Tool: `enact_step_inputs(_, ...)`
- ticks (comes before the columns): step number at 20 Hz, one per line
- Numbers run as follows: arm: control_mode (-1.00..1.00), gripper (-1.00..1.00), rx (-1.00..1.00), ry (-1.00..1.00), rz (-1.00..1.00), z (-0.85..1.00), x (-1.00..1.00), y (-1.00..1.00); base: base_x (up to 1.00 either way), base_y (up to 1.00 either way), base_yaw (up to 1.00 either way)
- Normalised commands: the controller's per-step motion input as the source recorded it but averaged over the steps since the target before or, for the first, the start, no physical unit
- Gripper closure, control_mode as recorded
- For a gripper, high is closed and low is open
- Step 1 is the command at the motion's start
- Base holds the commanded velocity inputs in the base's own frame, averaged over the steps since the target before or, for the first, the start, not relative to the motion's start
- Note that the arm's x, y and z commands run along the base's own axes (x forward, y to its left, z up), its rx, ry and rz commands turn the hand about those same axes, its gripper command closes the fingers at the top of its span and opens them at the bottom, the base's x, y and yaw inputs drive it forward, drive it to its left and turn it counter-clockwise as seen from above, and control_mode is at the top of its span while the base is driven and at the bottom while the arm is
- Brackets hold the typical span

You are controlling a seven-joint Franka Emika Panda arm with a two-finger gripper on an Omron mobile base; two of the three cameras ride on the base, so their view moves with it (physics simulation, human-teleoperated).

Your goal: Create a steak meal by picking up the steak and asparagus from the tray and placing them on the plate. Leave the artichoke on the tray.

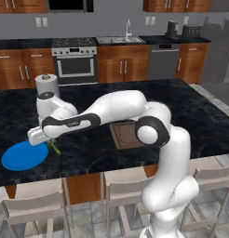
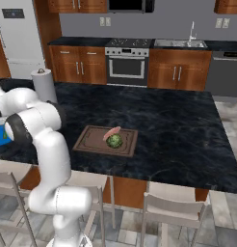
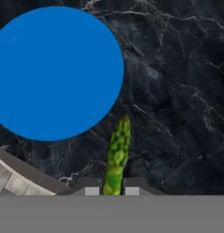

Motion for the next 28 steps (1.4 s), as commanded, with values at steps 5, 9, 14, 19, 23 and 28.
enact_step_inputs(5, -1.00, 1.00, 0.00, 0.02, 0.00, -0.07, 0.13, 0.56, 0.00, 0.00, 0.00)
enact_step_inputs(9, -1.00, 1.00, 0.00, 0.01, 0.01, -0.31, 0.29, 0.40, 0.00, 0.00, 0.00)
enact_step_inputs(14, -1.00, 1.00, 0.00, 0.00, 0.01, -0.46, 0.22, 0.14, 0.00, 0.00, 0.00)
enact_step_inputs(19, -1.00, 1.00, 0.00, 0.00, 0.01, -0.36, 0.21, 0.07, 0.00, 0.00, 0.00)
enact_step_inputs(23, -1.00, 1.00, 0.00, 0.00, 0.00, -0.30, 0.29, 0.00, 0.00, 0.00, 0.00)
enact_step_inputs(28, -1.00, 1.00, 0.00, 0.00, 0.00, -0.22, 0.39, 0.04, 0.00, 0.00, 0.00)
